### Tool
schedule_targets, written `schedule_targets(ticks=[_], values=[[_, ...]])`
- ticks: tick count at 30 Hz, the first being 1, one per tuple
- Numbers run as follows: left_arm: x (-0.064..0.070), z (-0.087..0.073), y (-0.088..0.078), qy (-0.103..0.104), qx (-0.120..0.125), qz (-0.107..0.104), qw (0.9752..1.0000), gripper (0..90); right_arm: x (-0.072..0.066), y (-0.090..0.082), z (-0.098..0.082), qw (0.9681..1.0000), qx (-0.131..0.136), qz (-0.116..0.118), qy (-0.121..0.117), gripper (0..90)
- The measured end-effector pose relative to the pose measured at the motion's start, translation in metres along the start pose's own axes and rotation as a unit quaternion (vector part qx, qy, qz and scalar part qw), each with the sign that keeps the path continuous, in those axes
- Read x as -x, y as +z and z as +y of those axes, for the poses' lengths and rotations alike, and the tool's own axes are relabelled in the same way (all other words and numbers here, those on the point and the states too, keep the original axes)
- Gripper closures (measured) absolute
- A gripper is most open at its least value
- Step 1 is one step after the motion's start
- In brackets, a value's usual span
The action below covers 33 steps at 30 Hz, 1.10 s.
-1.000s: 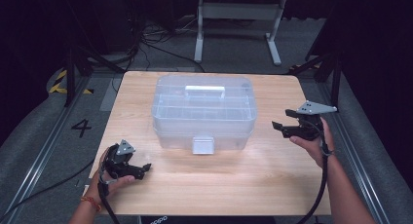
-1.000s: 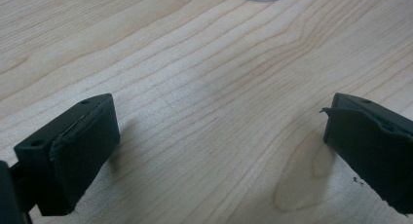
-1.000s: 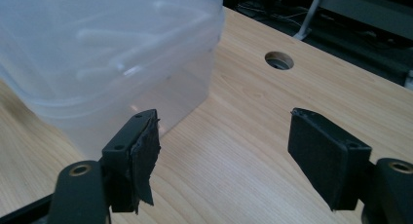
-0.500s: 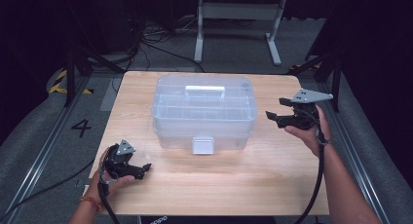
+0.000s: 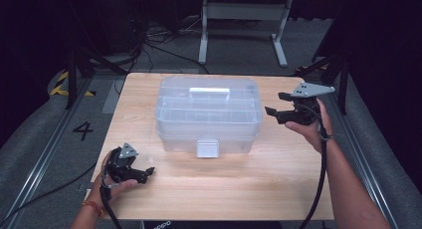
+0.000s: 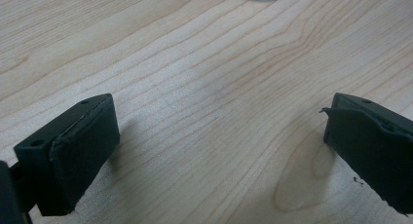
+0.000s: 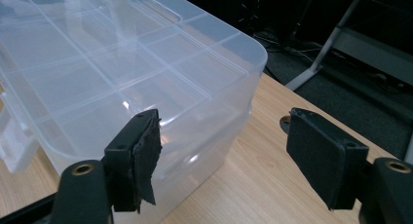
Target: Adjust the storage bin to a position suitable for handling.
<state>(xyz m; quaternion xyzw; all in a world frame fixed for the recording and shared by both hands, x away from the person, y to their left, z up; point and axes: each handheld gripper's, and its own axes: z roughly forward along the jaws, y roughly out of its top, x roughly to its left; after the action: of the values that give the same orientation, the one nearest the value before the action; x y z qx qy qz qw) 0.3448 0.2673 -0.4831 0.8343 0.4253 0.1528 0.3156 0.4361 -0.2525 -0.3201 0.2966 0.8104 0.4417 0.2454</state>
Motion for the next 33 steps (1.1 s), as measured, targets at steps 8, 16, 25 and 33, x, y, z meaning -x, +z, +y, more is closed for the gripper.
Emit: schedule_targets(ticks=[8, 16, 25, 33], values=[[0.000, 0.000, 0.000, 0.000, 0.000, 0.000, 1.0000, 0.2, -0.006, 0.008, 0.008, 0.9999, 0.000, 0.008, -0.008, 29.7], [0.000, 0.000, 0.000, -0.001, -0.001, 0.003, 1.0000, 0.3, -0.010, 0.014, 0.022, 0.9998, -0.001, 0.015, -0.016, 29.9], [0.001, 0.000, -0.001, -0.002, -0.001, 0.004, 1.0000, 0.5, -0.028, 0.035, 0.038, 0.9985, -0.005, 0.041, -0.037, 32.3], [0.000, 0.000, 0.000, -0.001, 0.000, 0.002, 1.0000, 0.4, -0.040, 0.051, 0.043, 0.9973, -0.013, 0.057, -0.045, 32.5]])
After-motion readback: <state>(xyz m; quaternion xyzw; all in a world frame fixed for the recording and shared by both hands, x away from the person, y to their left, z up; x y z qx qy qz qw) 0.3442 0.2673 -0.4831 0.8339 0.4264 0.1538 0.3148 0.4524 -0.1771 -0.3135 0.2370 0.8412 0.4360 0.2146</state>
